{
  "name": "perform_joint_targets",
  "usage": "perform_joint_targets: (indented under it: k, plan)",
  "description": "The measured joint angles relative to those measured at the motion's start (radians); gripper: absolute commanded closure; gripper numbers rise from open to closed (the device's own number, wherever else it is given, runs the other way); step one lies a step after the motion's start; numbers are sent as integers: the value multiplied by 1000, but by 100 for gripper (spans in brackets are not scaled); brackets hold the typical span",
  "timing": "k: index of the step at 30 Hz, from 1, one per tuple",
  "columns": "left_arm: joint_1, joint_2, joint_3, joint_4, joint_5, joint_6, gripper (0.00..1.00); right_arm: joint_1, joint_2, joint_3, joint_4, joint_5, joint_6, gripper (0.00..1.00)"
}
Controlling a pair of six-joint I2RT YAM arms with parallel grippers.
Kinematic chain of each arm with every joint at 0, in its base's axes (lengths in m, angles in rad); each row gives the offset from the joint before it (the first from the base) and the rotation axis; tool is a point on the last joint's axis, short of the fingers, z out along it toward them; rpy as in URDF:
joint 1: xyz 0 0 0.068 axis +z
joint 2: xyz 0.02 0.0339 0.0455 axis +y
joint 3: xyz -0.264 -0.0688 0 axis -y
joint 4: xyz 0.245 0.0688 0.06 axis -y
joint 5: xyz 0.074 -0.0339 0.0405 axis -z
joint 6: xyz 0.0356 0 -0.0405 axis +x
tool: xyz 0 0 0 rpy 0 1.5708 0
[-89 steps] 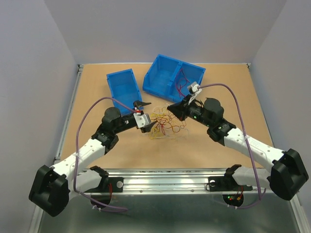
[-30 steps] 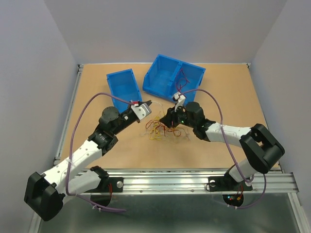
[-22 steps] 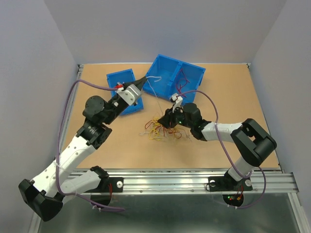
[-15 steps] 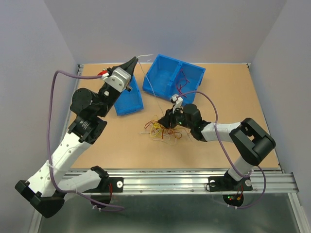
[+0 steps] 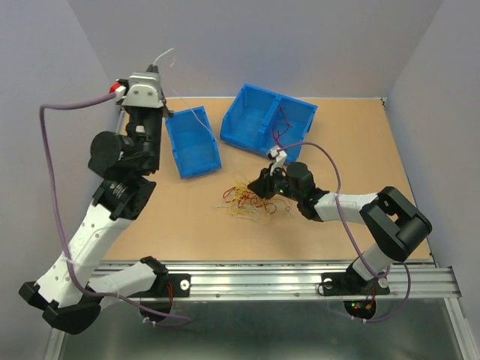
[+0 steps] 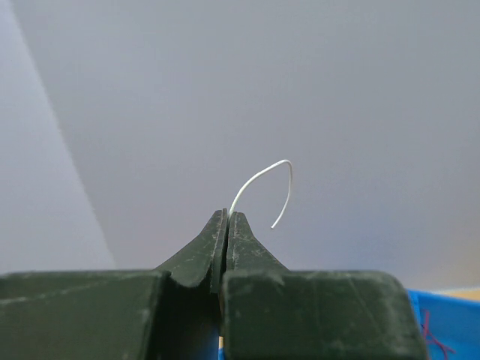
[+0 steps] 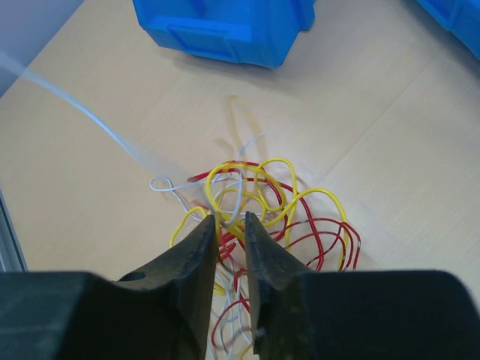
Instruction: Untangle the cables
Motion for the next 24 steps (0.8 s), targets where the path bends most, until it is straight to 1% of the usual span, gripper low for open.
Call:
perform_joint_targets:
  k: [1,3,7,10,11,16,18,19,20,21,22,23,24]
  plan:
    - [0,-16,8,6,-21,12,100,0,0,0,-2,2,3,84]
    - [2,-70,9,20,-63,35,100,0,-2,0,-5,3,11,91]
    - [5,-157,-22,60,-95,56,100,0,-34,0,-27,3,19,90]
    - [5,-192,-49,87,-104,63,100,0,-97,0,-39,-6,23,73]
    - [5,-192,-58,96,-109,66,100,0,-121,0,-45,-11,25,64]
    - [5,-168,-92,76,-112,70,100,0,-194,1,-60,-10,18,64]
    - [5,-167,-101,66,-101,65,100,0,-200,1,-68,-9,18,55]
    - [5,-166,-112,57,-92,61,100,0,-200,1,-75,-10,17,54]
    - [5,-168,-124,43,-82,55,100,0,-199,1,-83,-11,13,47]
    - [5,-169,-129,36,-74,51,100,0,-199,1,-91,-18,9,44]
    - [5,-171,-133,30,-63,46,100,0,-199,1,-95,-26,5,37]
    - [5,-173,-137,24,-55,40,100,0,-199,1,-97,-30,5,37]
    - [5,-175,-137,15,-45,34,100,0,-199,1,-99,-39,-5,34]
